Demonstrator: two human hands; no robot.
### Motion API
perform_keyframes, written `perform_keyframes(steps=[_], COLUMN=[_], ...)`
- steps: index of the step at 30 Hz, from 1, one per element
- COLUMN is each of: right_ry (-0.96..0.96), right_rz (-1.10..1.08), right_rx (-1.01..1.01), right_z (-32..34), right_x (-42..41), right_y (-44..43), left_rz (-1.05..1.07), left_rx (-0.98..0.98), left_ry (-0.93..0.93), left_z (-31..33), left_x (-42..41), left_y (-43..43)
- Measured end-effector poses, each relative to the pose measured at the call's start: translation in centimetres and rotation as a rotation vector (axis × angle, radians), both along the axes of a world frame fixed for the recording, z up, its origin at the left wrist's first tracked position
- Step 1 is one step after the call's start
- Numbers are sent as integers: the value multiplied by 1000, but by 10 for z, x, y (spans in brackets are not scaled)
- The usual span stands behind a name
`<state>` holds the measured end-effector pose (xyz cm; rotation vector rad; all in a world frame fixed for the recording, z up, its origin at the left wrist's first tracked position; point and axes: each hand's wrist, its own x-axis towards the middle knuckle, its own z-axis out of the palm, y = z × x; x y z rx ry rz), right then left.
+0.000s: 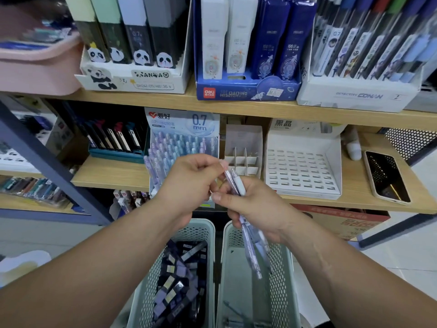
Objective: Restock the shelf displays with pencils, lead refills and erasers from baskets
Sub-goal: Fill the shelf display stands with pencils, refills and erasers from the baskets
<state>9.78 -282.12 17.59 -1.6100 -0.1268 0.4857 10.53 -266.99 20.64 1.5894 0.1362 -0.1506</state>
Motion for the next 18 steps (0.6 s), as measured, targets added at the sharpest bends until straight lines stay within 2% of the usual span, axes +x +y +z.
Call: perform_keyframes(steps=[6,13,15,18], right_ry=[67,164,178,179], right_rz=[-6,-42,-107,-213], right_rx=[-30,-85,-97,-80], right_z=[5,2,-1,-4], right_x=[-1,2,4,7], right_y=[2,-3,-4,-7], left_rz=[164,408,446,365], left_rx=[-172,-192,-110,190], left_ry=[47,-208,-269,-319], left_z=[2,23,24,16], left_x=[7,18,19,15], left_y=[15,39,48,50])
